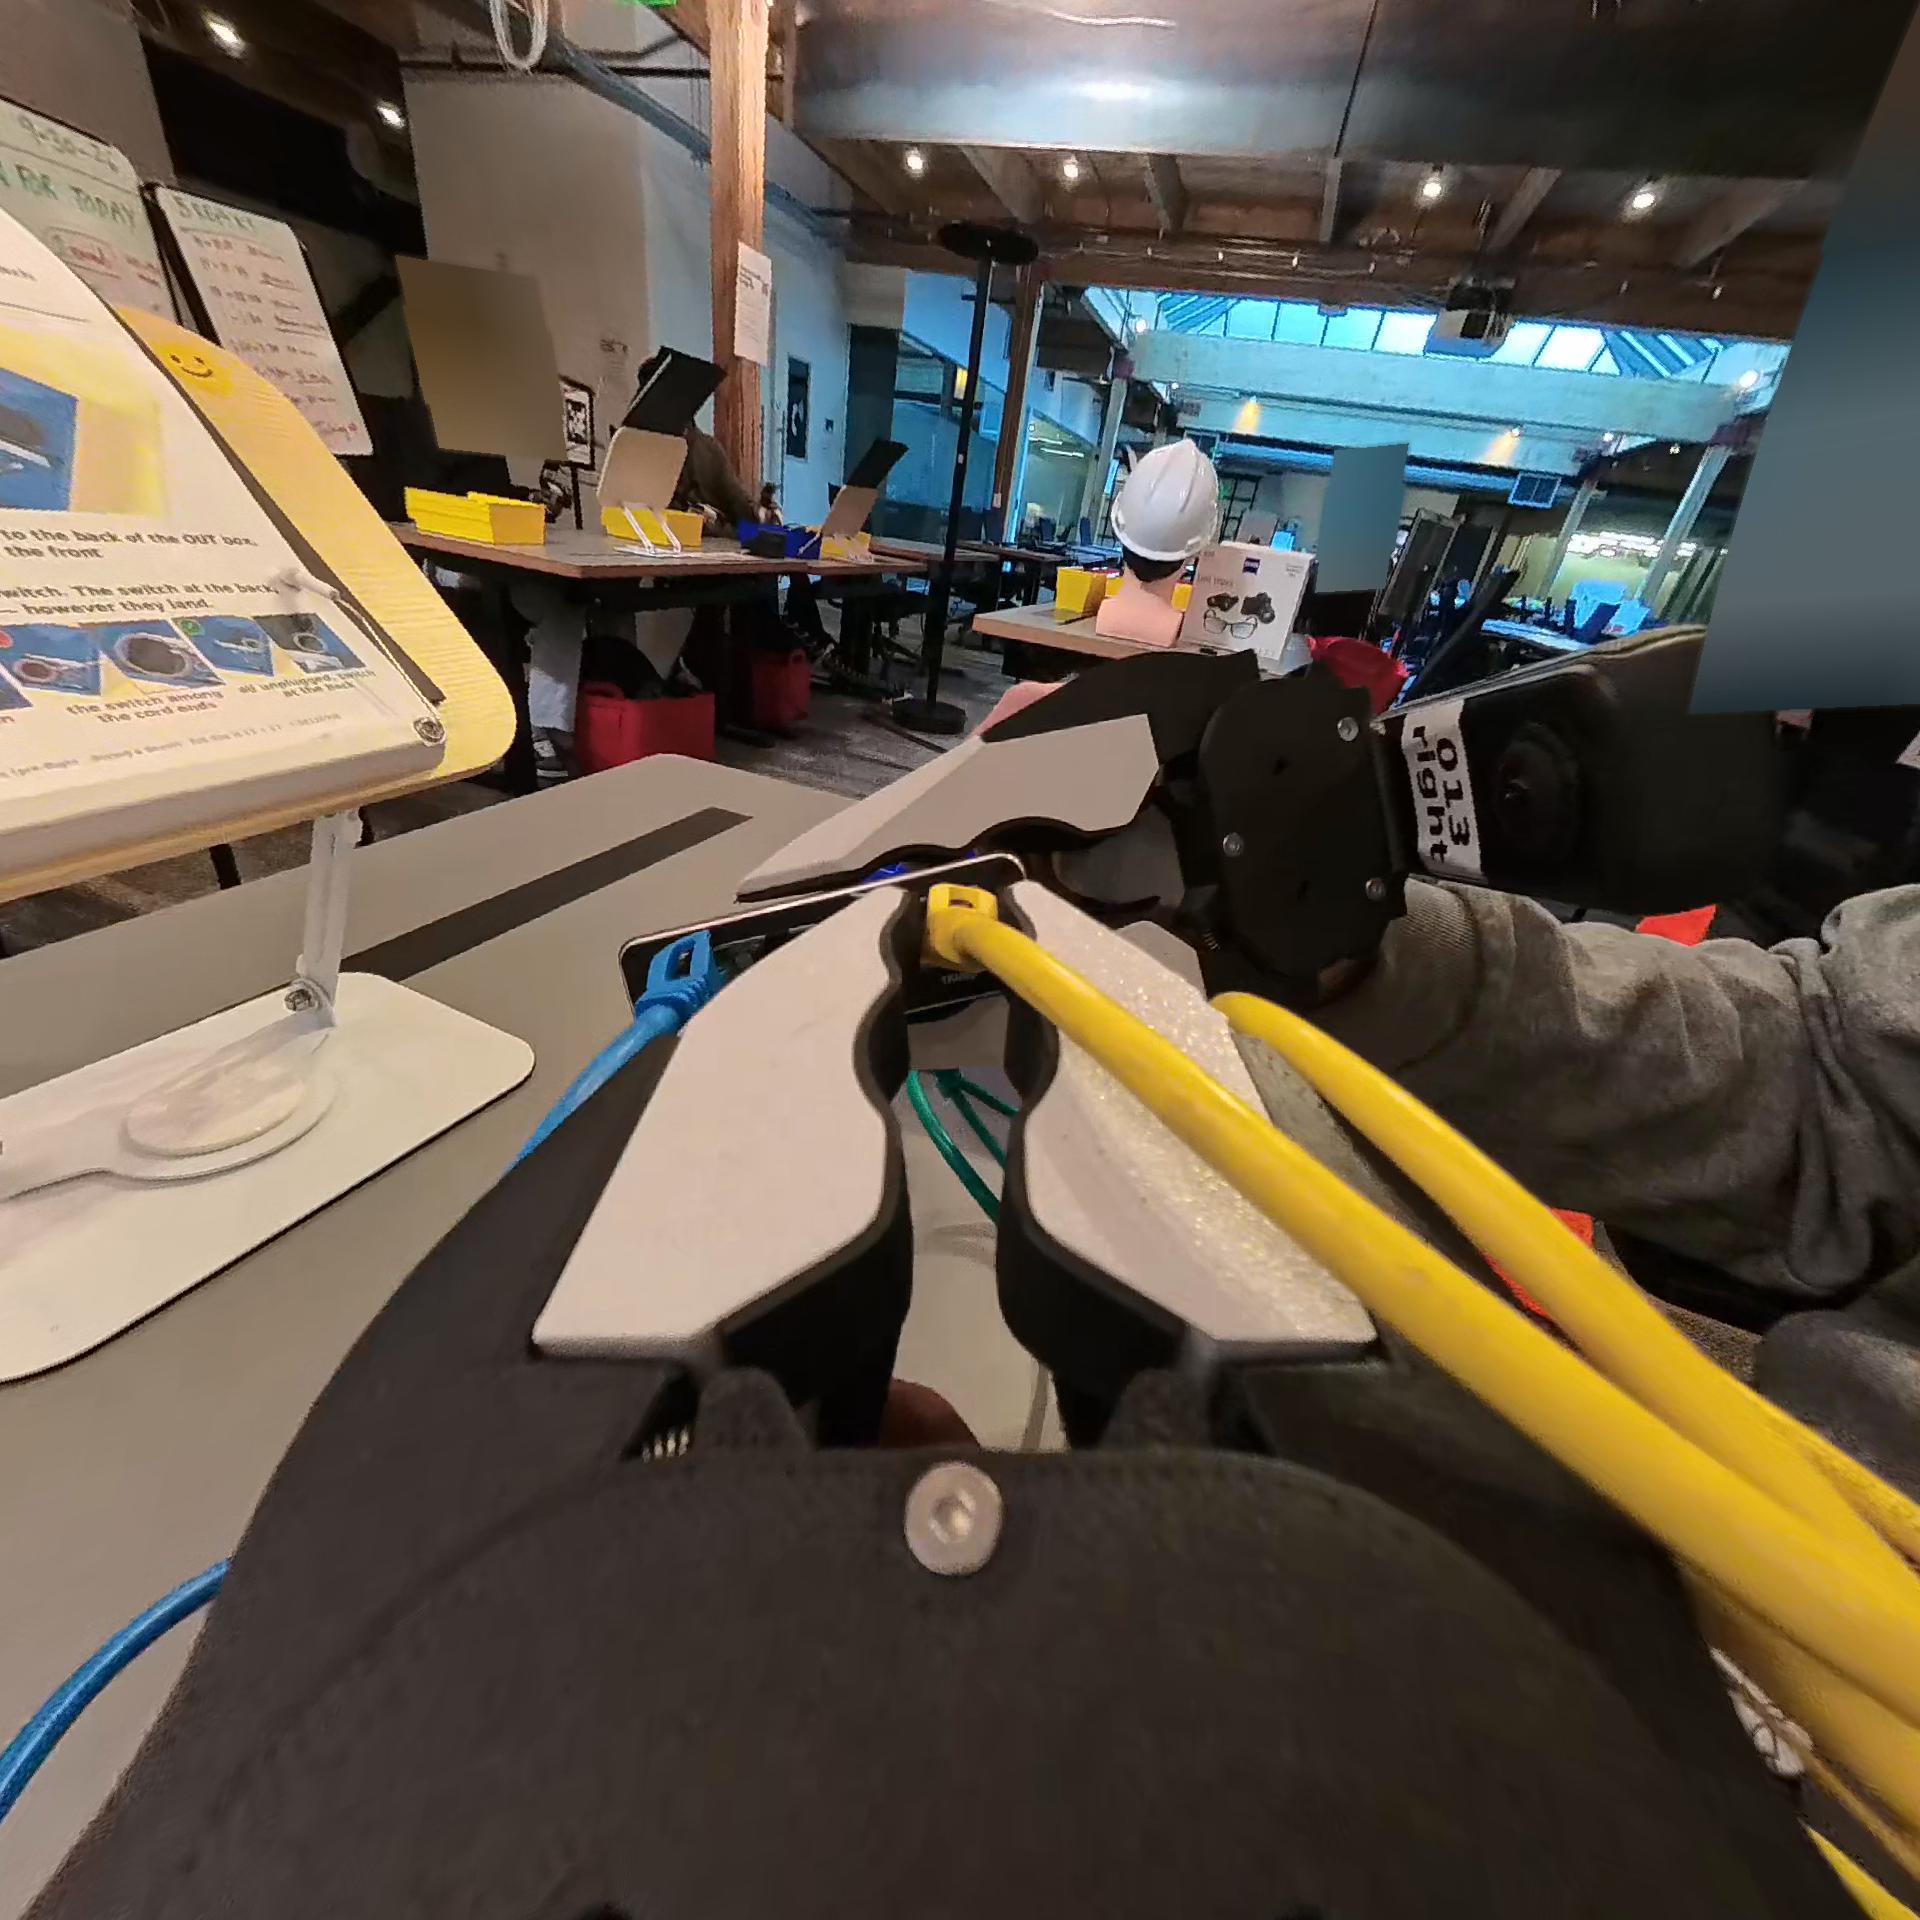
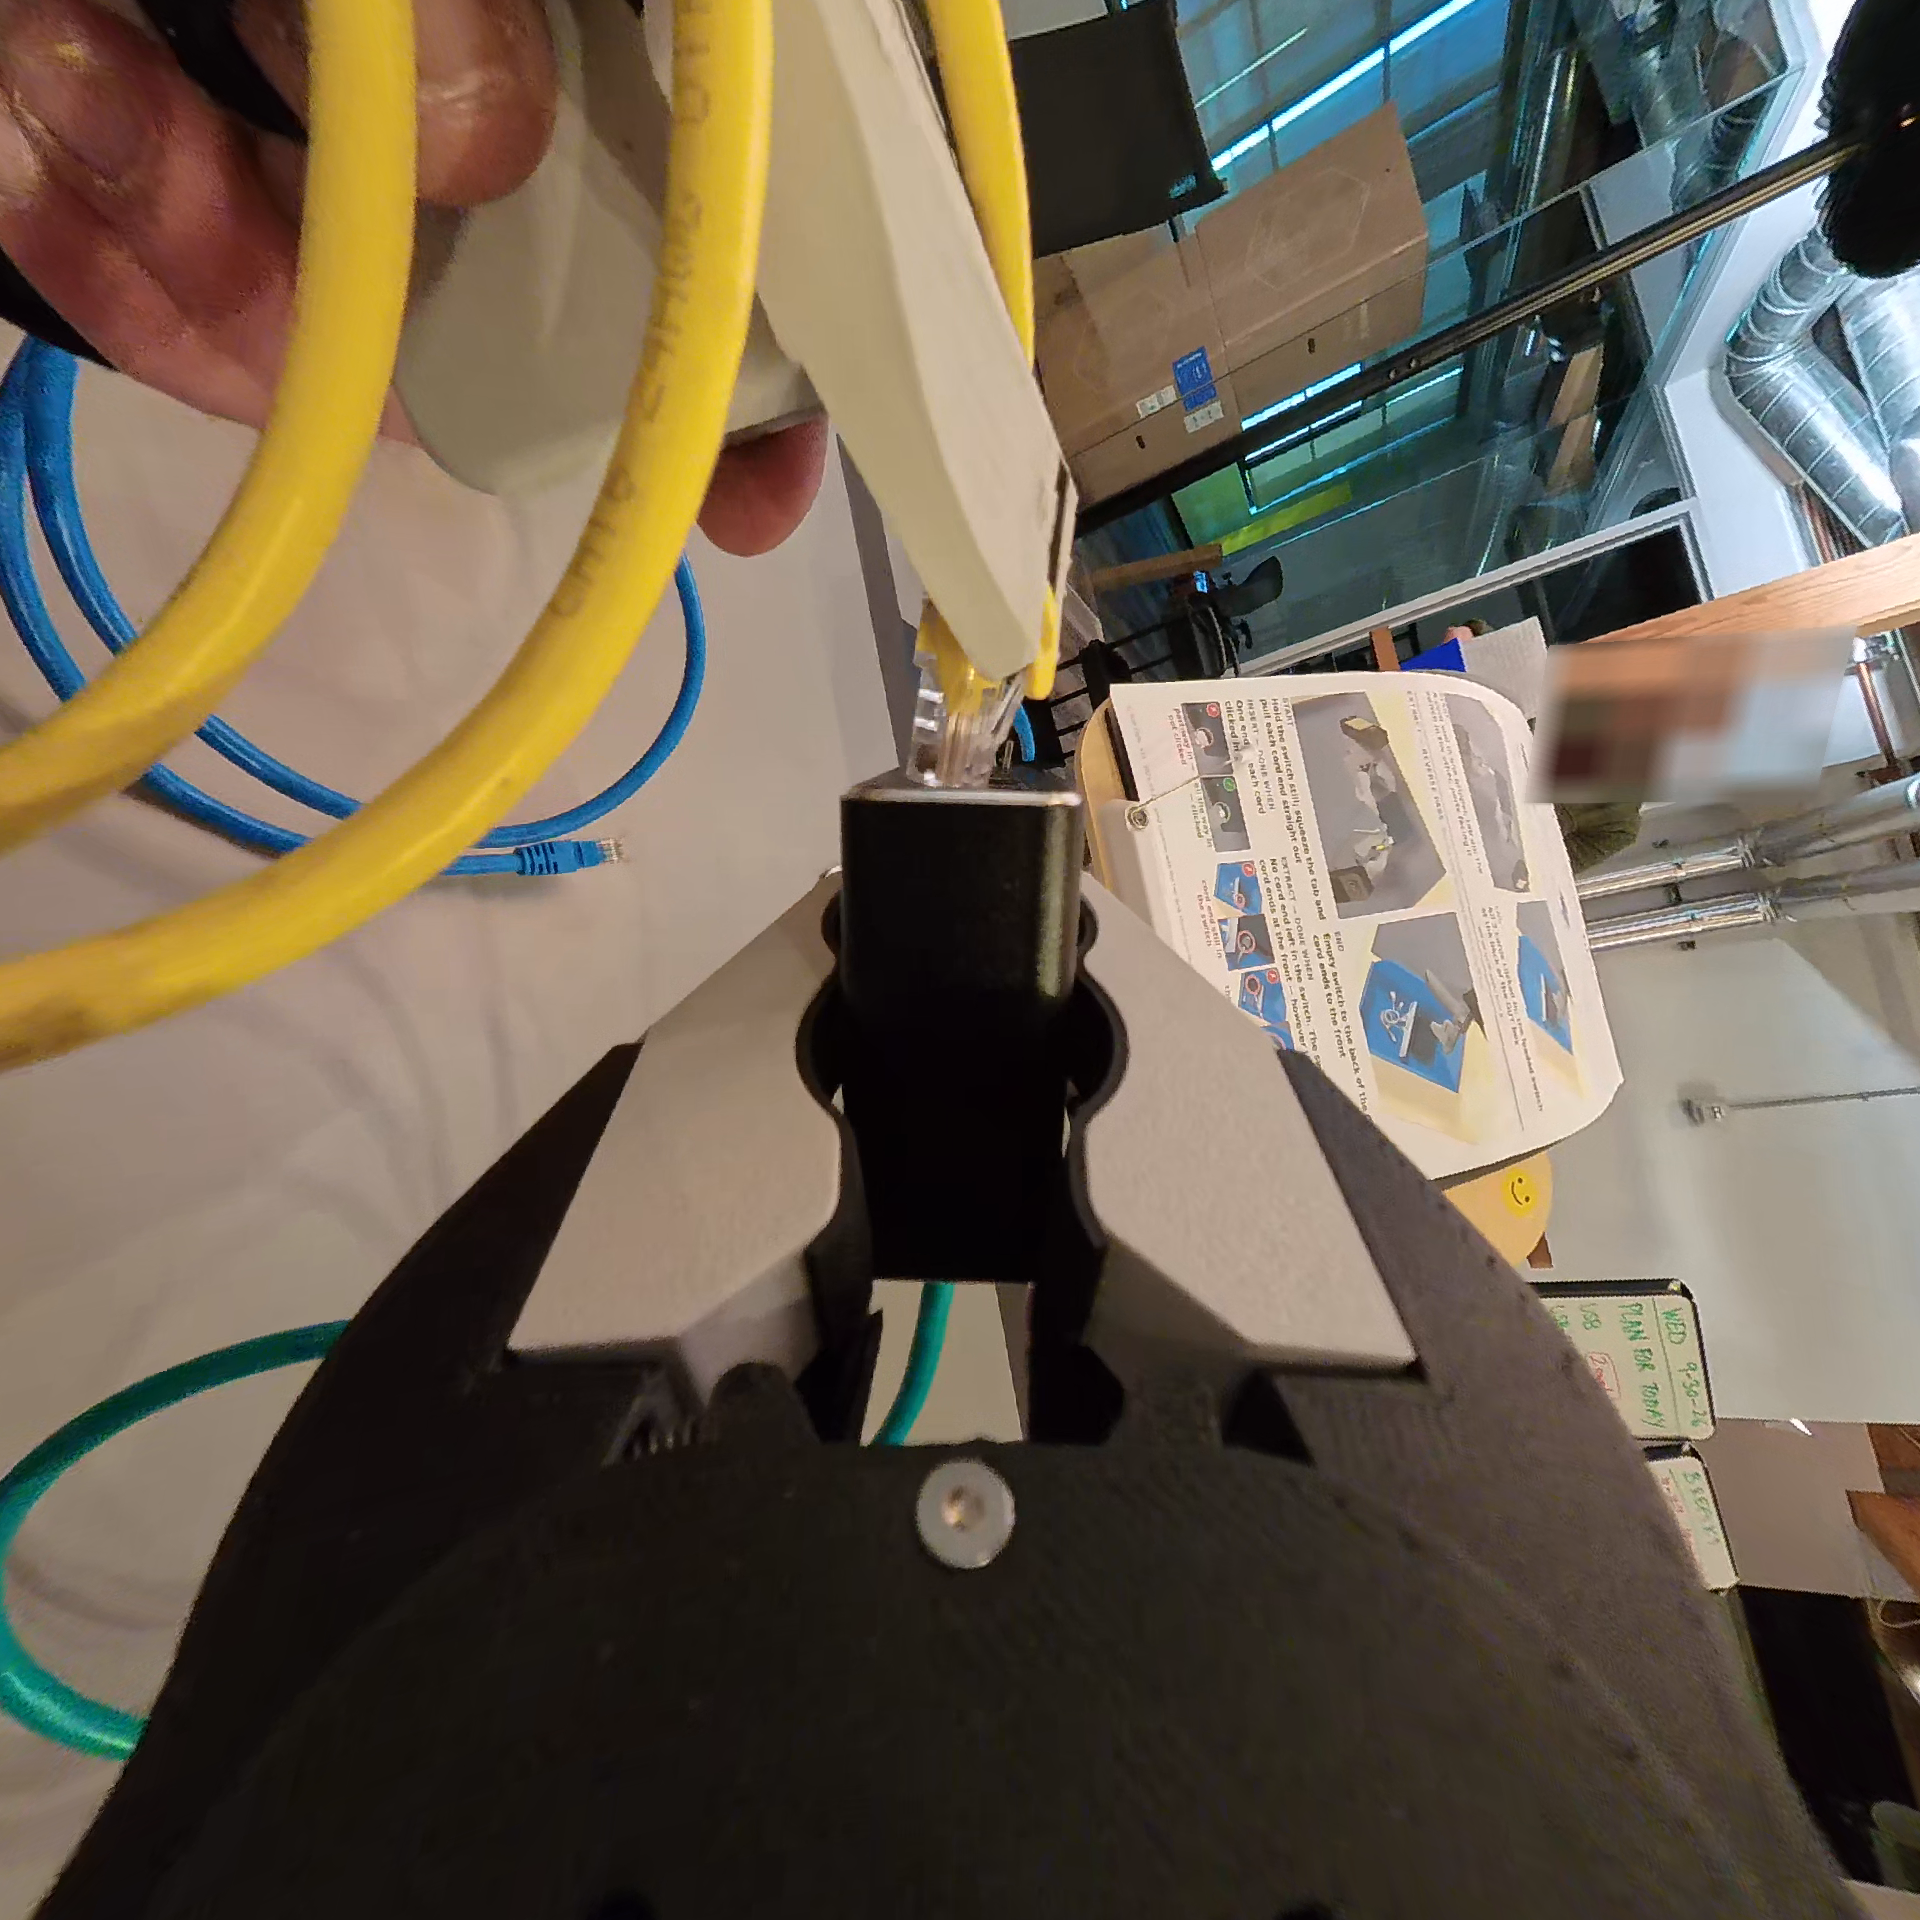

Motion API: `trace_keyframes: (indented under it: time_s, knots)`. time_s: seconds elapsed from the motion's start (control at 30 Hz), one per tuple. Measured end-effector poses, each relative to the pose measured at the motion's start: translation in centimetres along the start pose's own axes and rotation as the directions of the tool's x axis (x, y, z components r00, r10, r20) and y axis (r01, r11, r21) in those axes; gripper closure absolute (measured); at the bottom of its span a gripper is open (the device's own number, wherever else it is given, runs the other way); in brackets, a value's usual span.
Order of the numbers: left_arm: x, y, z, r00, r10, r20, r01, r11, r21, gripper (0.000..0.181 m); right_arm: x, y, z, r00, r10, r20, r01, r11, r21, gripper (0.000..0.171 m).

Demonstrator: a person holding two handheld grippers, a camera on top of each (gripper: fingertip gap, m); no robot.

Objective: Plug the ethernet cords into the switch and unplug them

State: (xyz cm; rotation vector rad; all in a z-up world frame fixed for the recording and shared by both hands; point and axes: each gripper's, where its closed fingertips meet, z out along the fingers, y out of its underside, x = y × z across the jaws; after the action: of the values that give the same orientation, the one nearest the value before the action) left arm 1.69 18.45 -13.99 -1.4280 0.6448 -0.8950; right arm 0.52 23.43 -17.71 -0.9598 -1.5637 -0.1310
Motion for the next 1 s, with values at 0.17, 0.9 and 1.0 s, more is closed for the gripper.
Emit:
trace_keyframes:
  time_s: [0.17,0.9,1.0]
  knots:
    - [-0.38,0.00,0.02,0.999,-0.039,0.024,0.038,0.999,0.028,0.169,0.07,0.03,0.06,1.000,0.006,-0.009,-0.006,1.000,-0.003,0.139]
    - [-0.49,-0.63,0.11,0.990,-0.120,0.068,0.105,0.977,0.188,0.169,0.16,-0.35,0.16,0.999,0.034,-0.014,-0.034,0.999,-0.001,0.139]
    - [-0.43,-0.64,0.10,0.990,-0.128,0.064,0.113,0.973,0.202,0.169,0.20,-0.41,0.12,0.999,0.037,-0.017,-0.037,0.999,0.000,0.139]
